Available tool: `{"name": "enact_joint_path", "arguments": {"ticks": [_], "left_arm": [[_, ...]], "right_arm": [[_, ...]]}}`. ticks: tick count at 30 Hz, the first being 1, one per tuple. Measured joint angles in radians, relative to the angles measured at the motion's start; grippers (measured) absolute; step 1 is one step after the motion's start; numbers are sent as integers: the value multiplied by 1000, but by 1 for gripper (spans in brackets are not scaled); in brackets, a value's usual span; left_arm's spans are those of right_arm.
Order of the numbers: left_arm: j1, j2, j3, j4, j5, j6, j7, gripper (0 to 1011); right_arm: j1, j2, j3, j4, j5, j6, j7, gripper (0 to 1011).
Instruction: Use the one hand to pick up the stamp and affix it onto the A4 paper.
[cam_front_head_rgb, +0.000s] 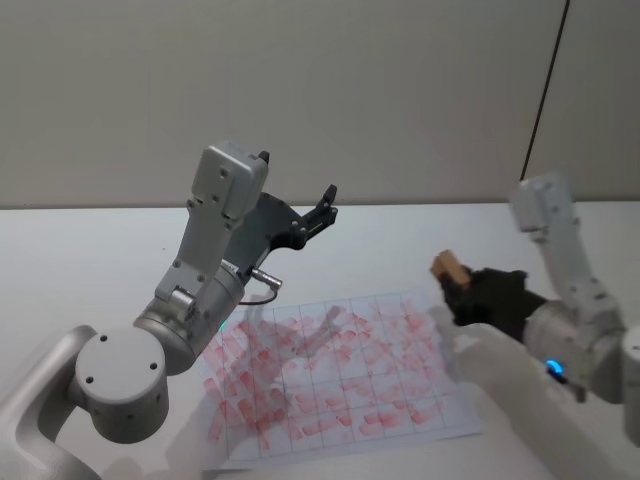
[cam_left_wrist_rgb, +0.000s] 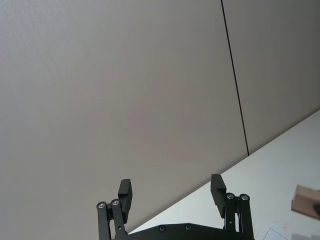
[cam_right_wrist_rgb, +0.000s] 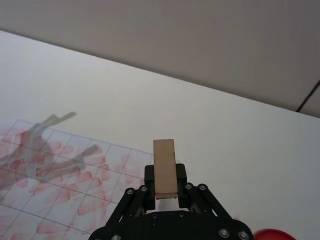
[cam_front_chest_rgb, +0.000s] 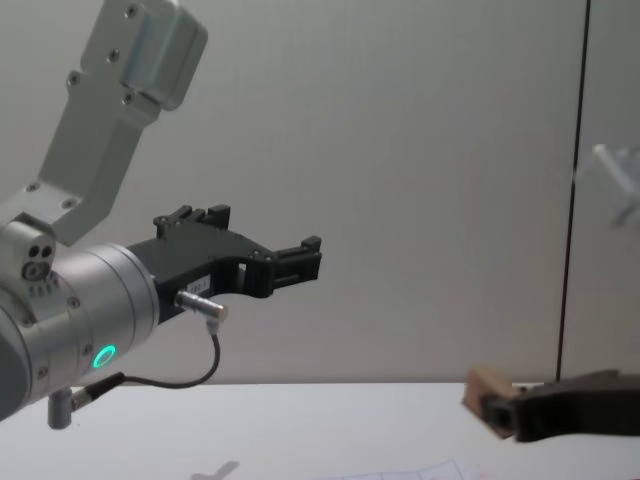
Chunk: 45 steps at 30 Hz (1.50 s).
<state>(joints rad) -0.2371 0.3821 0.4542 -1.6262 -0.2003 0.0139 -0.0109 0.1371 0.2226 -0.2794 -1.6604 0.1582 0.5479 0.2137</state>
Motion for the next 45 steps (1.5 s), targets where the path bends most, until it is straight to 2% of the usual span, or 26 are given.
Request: {"name": "enact_joint_path", "arguments": {"ticks": [3, 10, 20, 32, 45], "left_arm": [[0, 0, 0, 0, 0, 0, 0, 1001], [0, 0, 0, 0, 0, 0, 0, 1001], [0, 0, 0, 0, 0, 0, 0, 1001], [0, 0, 0, 0, 0, 0, 0, 1001], [0, 0, 0, 0, 0, 0, 0, 1001]], "right_arm": [[24, -29, -25, 38, -36, 11, 16, 219], [69, -80, -61, 111, -82, 33, 34, 219], [135, -140, -91, 206, -120, 67, 47, 219], [191, -186, -112, 287, -148, 133, 61, 219], [216, -210, -125, 333, -180, 197, 57, 219]]}}
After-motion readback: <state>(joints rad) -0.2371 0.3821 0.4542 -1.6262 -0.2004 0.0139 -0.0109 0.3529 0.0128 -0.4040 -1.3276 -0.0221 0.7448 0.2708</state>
